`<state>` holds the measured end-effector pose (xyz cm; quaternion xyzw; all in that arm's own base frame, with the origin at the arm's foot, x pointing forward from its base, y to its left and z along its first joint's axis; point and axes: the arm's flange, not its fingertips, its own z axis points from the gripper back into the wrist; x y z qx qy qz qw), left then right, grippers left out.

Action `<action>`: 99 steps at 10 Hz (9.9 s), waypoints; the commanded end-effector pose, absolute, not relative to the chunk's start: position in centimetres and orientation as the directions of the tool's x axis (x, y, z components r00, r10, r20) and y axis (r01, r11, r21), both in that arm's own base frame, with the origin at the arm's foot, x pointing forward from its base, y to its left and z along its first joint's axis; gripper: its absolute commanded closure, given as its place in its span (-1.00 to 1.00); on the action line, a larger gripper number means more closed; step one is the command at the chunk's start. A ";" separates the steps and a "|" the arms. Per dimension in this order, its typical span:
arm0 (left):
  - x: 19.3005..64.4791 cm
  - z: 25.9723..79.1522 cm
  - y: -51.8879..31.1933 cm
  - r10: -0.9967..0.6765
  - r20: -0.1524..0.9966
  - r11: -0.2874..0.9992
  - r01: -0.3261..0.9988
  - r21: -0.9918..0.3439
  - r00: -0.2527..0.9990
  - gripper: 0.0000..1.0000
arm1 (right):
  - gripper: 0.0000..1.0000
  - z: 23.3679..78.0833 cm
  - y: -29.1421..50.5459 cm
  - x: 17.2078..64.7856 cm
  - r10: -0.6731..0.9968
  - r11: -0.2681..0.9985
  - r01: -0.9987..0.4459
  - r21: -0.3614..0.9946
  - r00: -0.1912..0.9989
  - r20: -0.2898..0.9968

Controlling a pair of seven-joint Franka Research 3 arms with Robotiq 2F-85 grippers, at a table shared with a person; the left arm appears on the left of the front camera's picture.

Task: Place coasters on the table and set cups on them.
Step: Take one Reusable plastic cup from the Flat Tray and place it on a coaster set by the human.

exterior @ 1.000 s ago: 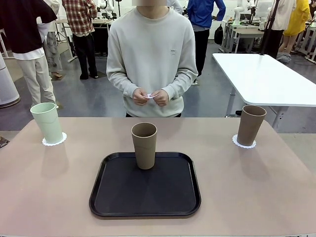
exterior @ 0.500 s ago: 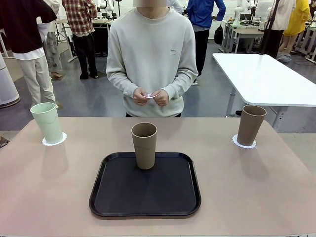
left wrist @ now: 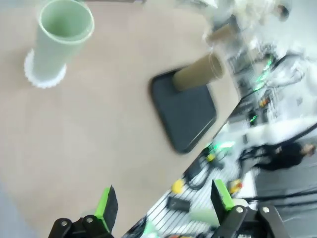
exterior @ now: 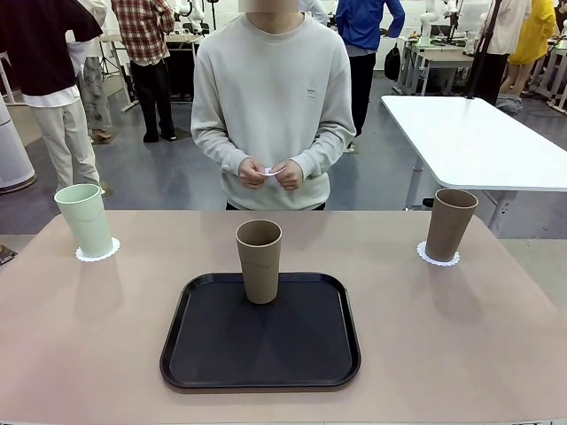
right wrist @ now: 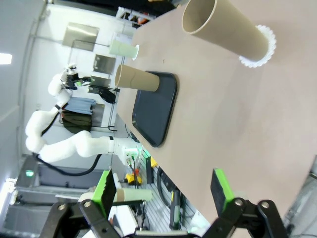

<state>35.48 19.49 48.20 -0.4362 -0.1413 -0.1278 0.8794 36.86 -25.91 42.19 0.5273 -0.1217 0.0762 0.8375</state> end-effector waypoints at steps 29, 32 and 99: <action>36.8 45.2 32.6 0.116 0.259 0.423 0.188 -0.887 0.959 -1.00 | -1.00 42.3 -25.8 36.9 -0.007 0.433 -0.244 0.868 0.962 0.274; 36.8 45.2 32.6 0.116 0.259 0.423 0.188 -0.887 0.959 -1.00 | -1.00 42.3 -25.8 36.9 -0.007 0.433 -0.244 0.868 0.962 0.274; 36.8 45.2 32.6 0.116 0.259 0.423 0.188 -0.887 0.959 -1.00 | -1.00 26.8 21.8 47.9 0.232 -0.079 -0.993 -0.090 -0.106 0.967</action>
